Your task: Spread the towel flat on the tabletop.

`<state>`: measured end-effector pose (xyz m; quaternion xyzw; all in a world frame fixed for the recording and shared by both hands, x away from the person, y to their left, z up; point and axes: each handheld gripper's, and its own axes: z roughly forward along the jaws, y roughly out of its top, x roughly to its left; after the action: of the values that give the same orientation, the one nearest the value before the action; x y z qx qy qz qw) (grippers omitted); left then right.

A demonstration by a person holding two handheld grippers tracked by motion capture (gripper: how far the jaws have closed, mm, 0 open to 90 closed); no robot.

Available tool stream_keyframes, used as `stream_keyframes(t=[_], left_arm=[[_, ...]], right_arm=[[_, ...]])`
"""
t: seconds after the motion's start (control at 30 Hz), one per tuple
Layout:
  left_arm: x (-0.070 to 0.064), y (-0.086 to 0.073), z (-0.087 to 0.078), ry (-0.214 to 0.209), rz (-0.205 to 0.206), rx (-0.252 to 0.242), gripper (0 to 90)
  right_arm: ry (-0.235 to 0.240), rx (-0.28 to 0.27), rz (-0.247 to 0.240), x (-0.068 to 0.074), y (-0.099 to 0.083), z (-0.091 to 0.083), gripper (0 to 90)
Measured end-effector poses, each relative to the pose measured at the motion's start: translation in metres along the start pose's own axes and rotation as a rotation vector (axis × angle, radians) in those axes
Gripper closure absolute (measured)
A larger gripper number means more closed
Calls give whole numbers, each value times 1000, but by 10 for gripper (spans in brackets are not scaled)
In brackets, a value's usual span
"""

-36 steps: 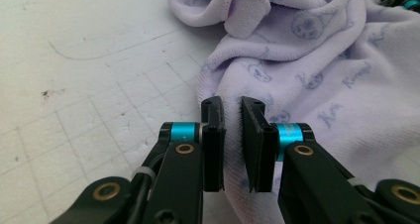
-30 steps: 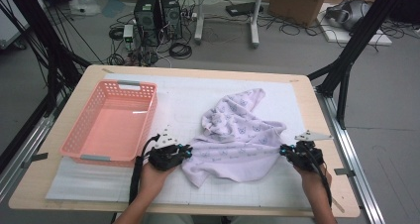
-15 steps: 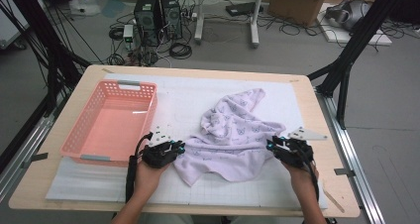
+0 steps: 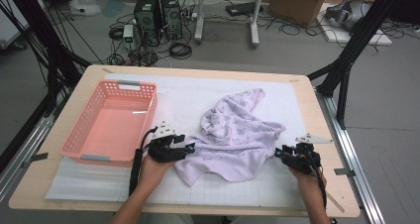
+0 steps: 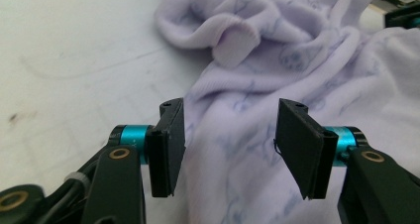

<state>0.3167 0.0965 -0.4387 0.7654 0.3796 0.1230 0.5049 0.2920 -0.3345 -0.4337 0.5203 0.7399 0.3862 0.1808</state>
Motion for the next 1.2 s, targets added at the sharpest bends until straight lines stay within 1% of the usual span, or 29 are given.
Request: stream_keyframes(t=[0.03,0.07,0.1,0.13,0.2,0.23,0.27,0.3,0.33,0.37,0.4,0.43,0.47,0.53,0.57,0.6,0.63,0.73,0.83,0.87,0.9,0.93,0.97,1.03,1.07,1.1,1.13,1.17,1.2], left_arm=[[-1,4,5,-5,12,8,452],[-1,7,10,-9,23,47,447],[-4,10,22,-30,37,122,430],[-4,10,22,-30,37,122,438],[-6,8,33,-18,63,199,460],[-8,8,34,13,101,196,675],[-8,8,33,28,123,195,792],[-6,9,33,20,102,183,792],[-4,10,32,34,92,168,805],[-2,12,31,59,93,138,822],[4,19,28,98,63,91,822],[4,19,28,98,63,91,824],[6,23,27,113,52,60,824],[11,33,27,164,46,3,824],[11,33,27,164,46,3,824],[13,36,28,190,52,-10,824],[16,38,30,214,56,-24,825],[25,39,36,281,56,-66,821],[29,36,38,280,31,-44,798],[31,35,38,268,21,-27,704],[32,34,38,265,20,-17,704],[32,33,36,261,16,-9,630],[33,32,34,254,7,-15,517],[32,29,30,245,-4,-32,450],[32,27,25,237,-12,-39,450],[32,24,22,221,-13,-46,433],[32,22,20,209,-14,-48,428],[31,21,17,198,-10,-30,428],[30,19,14,190,-9,-27,414]], right_arm=[[0,0,0,0,0,0,610],[20,-16,17,-1,4,2,588],[51,4,15,2,10,11,552],[61,31,-2,4,12,17,532],[65,58,-15,7,13,23,516],[41,91,-58,12,15,35,483],[20,90,-83,14,17,38,523],[20,90,-83,14,17,38,523],[-2,92,-104,15,20,40,611],[-22,82,-150,16,29,45,799],[-36,48,-167,17,35,47,818],[-48,29,-167,17,41,50,825],[-48,29,-167,17,41,50,825],[-126,-32,-185,19,63,56,824],[-156,-55,-183,20,70,58,823],[-156,-55,-183,20,70,58,823],[-205,-88,-203,23,83,64,822],[-258,-94,-213,29,99,76,821],[-245,-78,-208,34,104,86,813],[-208,-64,-225,40,105,94,797],[-208,-64,-225,40,105,94,797],[-173,-62,-216,40,104,96,764],[-113,-58,-180,40,102,95,679],[-59,-65,-142,38,102,89,603],[-59,-65,-142,38,102,89,603],[-33,-114,-130,37,100,74,597],[-38,-139,-135,36,99,65,598],[-38,-139,-135,36,99,65,598],[-31,-166,-133,31,93,49,606]])
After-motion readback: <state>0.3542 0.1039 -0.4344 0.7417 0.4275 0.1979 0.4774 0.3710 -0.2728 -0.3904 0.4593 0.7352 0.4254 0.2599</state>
